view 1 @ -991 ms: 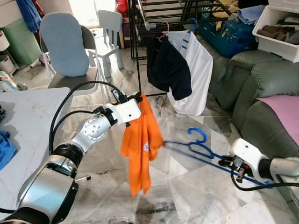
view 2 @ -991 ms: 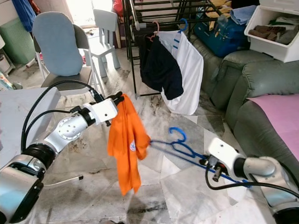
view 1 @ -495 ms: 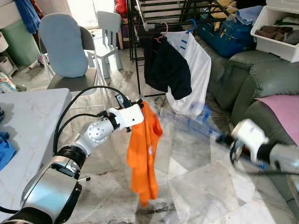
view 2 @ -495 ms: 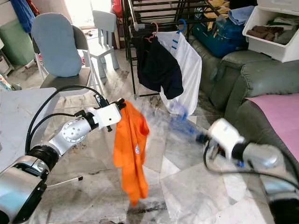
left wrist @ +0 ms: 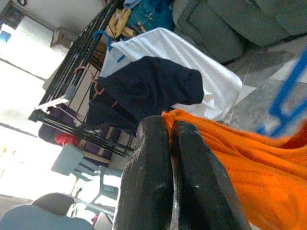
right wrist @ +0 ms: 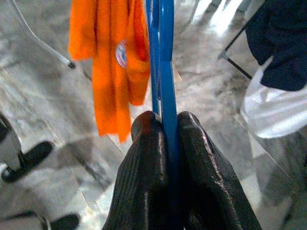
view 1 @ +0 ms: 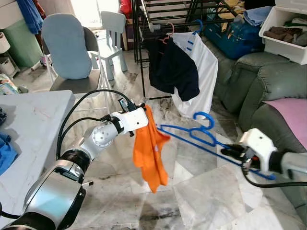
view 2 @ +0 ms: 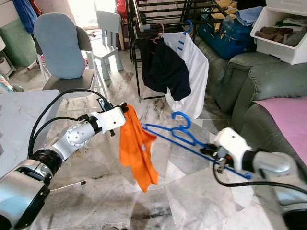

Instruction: Hang hanger

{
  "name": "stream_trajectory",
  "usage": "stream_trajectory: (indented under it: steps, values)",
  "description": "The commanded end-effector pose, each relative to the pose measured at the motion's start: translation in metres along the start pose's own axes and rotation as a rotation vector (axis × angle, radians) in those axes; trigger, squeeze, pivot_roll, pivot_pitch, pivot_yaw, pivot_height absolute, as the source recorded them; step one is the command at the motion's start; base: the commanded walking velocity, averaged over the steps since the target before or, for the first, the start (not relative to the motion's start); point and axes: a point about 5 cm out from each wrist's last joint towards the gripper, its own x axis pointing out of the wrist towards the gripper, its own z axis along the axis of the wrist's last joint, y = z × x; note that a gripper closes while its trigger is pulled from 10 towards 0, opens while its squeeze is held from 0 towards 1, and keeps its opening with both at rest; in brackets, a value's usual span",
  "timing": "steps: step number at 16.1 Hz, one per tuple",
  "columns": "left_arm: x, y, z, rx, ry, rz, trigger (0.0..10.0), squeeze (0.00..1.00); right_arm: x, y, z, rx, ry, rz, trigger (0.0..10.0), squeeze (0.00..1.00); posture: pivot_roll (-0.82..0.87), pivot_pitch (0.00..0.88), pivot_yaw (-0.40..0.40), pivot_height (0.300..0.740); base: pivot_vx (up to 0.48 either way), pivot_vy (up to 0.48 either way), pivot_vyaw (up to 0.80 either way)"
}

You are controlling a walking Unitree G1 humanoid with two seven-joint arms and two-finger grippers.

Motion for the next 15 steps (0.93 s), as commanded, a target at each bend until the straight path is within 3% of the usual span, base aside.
stream_trajectory:
  steps: [1, 5, 15]
  values:
    - [0.001, 0.01, -0.001, 0.02, 0.02, 0.015, 10.0, 0.0, -0.011, -0.007, 0.003, -0.044, 0.028, -0.002, 10.0, 0.0, -0.21, 0.0, 0.06, 0.74, 0.0, 0.0, 0.0]
    - [0.0, 0.008, -0.004, 0.028, 0.04, -0.005, 10.0, 0.0, -0.025, -0.011, 0.006, -0.05, 0.068, 0.038, 10.0, 0.0, -0.22, 0.0, 0.067, 0.74, 0.0, 0.0, 0.0]
    - [0.003, 0.0, 0.004, 0.01, -0.017, -0.065, 10.0, 0.0, -0.007, 0.006, 0.019, -0.028, 0.012, 0.153, 10.0, 0.0, -0.21, 0.0, 0.063, 0.74, 0.0, 0.0, 0.0]
